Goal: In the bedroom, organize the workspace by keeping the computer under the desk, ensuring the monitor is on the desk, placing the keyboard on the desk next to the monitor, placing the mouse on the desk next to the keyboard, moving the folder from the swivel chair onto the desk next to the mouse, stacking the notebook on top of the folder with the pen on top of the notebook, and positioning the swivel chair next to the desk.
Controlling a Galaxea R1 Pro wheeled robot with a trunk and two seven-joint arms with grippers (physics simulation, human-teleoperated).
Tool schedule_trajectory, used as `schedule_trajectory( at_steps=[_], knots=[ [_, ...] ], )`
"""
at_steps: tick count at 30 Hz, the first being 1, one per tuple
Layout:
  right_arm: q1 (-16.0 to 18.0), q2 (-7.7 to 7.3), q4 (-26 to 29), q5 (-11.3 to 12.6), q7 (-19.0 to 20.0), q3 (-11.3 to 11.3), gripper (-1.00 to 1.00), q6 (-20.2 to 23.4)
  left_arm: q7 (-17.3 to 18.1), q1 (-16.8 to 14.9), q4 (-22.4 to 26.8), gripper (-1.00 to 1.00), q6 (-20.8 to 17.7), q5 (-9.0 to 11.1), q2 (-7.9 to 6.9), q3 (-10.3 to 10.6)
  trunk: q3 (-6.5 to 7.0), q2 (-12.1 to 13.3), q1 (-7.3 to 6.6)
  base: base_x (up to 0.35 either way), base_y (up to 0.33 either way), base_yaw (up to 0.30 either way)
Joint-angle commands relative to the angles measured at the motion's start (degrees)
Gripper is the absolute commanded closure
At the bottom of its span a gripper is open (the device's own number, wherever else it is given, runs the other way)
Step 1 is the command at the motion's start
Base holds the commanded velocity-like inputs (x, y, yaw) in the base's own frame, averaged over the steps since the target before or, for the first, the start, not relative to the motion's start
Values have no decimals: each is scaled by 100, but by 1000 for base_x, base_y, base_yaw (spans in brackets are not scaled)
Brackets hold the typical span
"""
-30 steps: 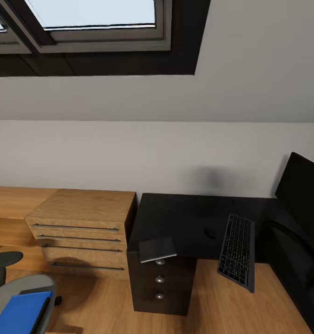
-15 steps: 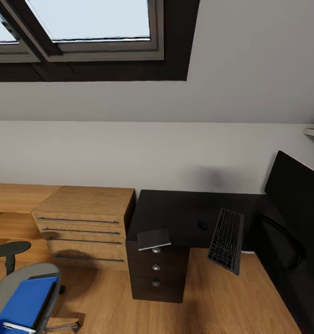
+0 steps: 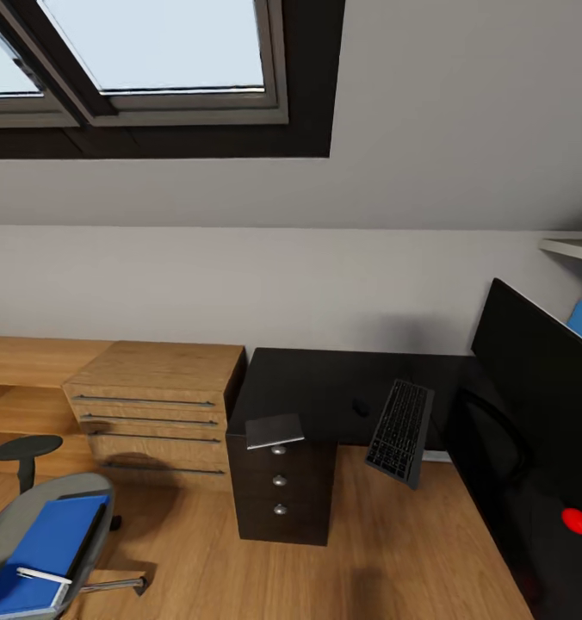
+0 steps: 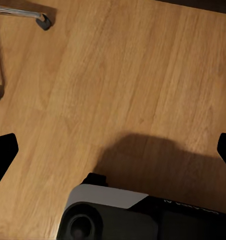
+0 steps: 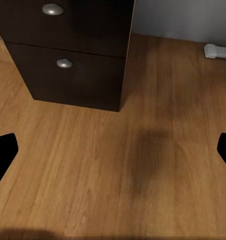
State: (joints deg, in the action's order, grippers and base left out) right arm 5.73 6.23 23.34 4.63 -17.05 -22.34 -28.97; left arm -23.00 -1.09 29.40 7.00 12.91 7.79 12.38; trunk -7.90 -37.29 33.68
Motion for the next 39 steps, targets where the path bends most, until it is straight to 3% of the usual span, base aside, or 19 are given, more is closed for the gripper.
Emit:
schedule_trajectory(
  at_steps=[1, 19, 32, 39],
  knots=[
    [7, -3, -4, 48, -35, -48, -100, -21, -36, -6, -3, -100, 30, 61, -5, 45, 9, 34, -21, -3, -2, 0],
    [7, -1, -4, 47, -35, -51, -100, -30, -26, -6, -5, -100, -6, 63, -5, 46, 338, 756, -416, 0, 0, -27],
    [7, 0, 2, 47, -35, -51, -100, -30, -21, -6, -33, -100, 17, 54, 3, 76, 330, 756, -416, 0, 0, -245],
    [7, 4, 4, 52, -35, -52, -100, -30, -20, -6, -42, -100, 19, 54, -4, 70, 314, 756, -416, -121, 110, -77]
  ],
)
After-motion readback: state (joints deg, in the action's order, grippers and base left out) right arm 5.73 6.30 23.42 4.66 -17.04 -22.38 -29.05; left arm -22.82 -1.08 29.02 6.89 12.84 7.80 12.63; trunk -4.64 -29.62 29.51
